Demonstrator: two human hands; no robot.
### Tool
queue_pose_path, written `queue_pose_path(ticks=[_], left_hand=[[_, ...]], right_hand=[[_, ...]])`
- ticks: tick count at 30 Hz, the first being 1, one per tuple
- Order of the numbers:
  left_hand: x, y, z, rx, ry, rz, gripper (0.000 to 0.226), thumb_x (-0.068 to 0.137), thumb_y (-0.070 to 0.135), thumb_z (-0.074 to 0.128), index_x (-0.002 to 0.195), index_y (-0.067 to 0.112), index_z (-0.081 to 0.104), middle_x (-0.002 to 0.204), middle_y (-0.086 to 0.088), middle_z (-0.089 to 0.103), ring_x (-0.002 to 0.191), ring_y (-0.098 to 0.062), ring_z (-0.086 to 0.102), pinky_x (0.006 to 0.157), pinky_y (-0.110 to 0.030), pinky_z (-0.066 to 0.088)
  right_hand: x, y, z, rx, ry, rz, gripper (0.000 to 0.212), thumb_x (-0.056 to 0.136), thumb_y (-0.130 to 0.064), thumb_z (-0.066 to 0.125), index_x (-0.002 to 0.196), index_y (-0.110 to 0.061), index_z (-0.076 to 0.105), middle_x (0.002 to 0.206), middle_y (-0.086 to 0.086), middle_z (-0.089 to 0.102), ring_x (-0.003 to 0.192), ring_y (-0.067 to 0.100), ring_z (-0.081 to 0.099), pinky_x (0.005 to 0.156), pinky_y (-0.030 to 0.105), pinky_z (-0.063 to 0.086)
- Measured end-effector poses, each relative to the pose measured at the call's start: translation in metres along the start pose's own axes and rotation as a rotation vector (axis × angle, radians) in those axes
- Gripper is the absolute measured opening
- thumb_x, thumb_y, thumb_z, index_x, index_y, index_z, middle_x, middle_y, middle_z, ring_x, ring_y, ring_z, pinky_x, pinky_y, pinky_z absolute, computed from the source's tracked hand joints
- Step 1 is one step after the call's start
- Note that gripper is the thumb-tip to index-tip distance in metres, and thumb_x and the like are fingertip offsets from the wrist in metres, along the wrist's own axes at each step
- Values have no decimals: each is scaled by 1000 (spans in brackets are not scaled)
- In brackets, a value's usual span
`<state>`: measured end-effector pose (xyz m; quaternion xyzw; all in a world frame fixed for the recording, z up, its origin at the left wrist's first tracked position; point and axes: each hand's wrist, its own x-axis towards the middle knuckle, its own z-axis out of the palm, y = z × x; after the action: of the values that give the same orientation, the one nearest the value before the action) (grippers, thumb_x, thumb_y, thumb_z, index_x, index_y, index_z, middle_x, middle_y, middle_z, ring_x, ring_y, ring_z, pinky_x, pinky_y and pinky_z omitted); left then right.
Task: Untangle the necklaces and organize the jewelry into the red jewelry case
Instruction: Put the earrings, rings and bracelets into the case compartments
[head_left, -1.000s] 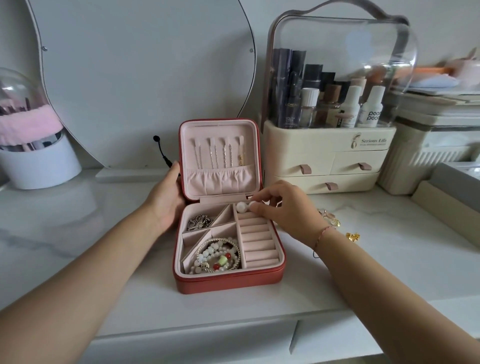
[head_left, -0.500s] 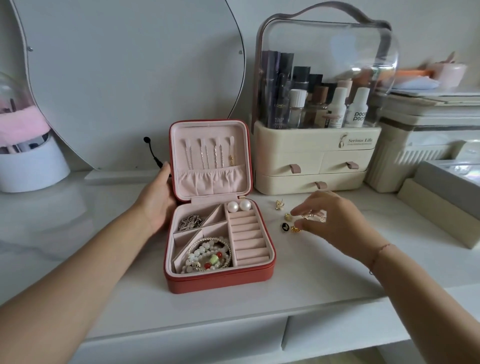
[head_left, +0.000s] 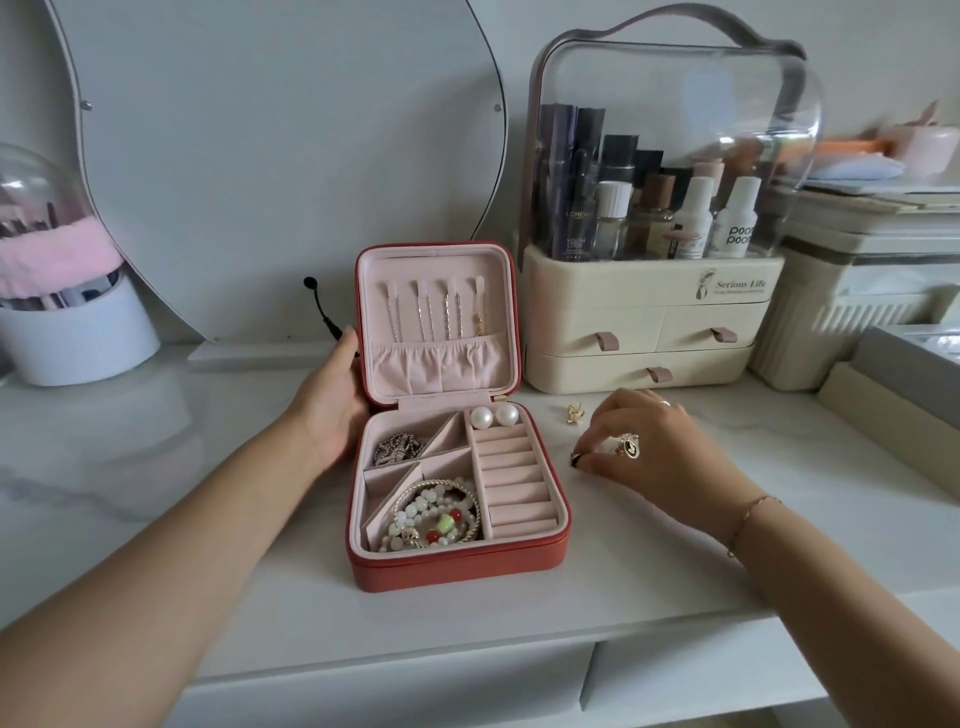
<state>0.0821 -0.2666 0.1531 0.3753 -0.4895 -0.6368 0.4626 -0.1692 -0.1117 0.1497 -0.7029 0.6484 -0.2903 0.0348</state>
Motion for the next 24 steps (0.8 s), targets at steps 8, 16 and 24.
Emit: queue_pose_path(ticks=[8,16,24], left_hand=[[-1,2,4,-90,-29,-26,45,99,50,36,121,22,64,115,-3,71,101,-17,68,79,-29,55],[1,0,2,-130,-65,-54,48,95,50,45,126,19,62,120,-6,68,110,-23,65,94,-36,51],[2,0,0,-126,-60,-70,50,95,53,45,126,19,63,119,-6,69,111,-23,65,96,-37,50]], right_hand=[[31,-49,-7,138,-95,-29,6,86,-22,66,83,-24,69,82,-8,61,70,2,53,62,11,39],[44,-69,13,-125,-168,-56,15,90,-25,60,97,-16,70,90,-8,53,86,11,47,85,28,36],[47,-69,29,-97,14,-176,3,79,-17,71,82,-19,72,79,-7,59,78,12,48,83,34,42]])
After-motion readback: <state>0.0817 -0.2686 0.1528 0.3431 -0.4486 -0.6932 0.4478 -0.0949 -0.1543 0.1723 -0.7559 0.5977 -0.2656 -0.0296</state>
